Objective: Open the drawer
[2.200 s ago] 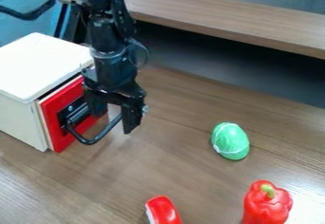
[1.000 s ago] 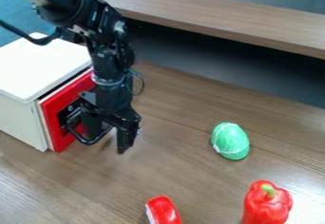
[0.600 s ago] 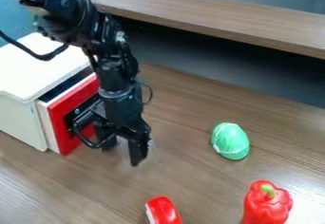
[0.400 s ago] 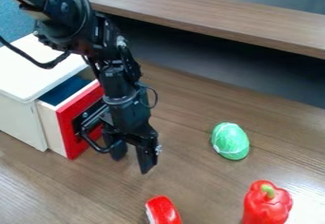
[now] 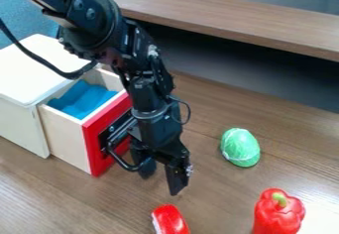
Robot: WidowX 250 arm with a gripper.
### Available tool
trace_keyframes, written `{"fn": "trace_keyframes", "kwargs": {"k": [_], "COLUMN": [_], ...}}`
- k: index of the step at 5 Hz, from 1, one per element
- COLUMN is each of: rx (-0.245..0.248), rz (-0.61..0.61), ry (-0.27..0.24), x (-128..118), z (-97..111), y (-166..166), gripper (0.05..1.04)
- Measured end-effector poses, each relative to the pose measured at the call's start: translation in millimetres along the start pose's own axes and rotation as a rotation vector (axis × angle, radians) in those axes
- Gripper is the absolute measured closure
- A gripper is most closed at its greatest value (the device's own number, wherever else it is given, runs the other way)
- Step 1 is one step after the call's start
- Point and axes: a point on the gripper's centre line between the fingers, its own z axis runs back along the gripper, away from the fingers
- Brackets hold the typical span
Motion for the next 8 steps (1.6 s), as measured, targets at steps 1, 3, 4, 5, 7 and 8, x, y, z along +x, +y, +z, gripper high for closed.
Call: {"fn": "trace_keyframes", "kwargs": {"k": [1,3,4,5,7,8], "rx": [0.018,0.024,0.034,0.128,0.197,0.174], "rz": [-0.02,-0.047,-0.045,-0.025,-0.008,-0.016], "ry": [0.008,0.021,0.03,-0.019,-0.109,-0.158], "x": [0.1,-0.3,-1.6,5.4,13.6,12.3], "z": [0.0,-0.3,1.5,35.8,96.8,117.4], "y": [-7.3,-20.0,-23.3,-17.2,-15.8,-23.7], "gripper": [0.084,0.084,0.084,0.084,0.084,0.084]}}
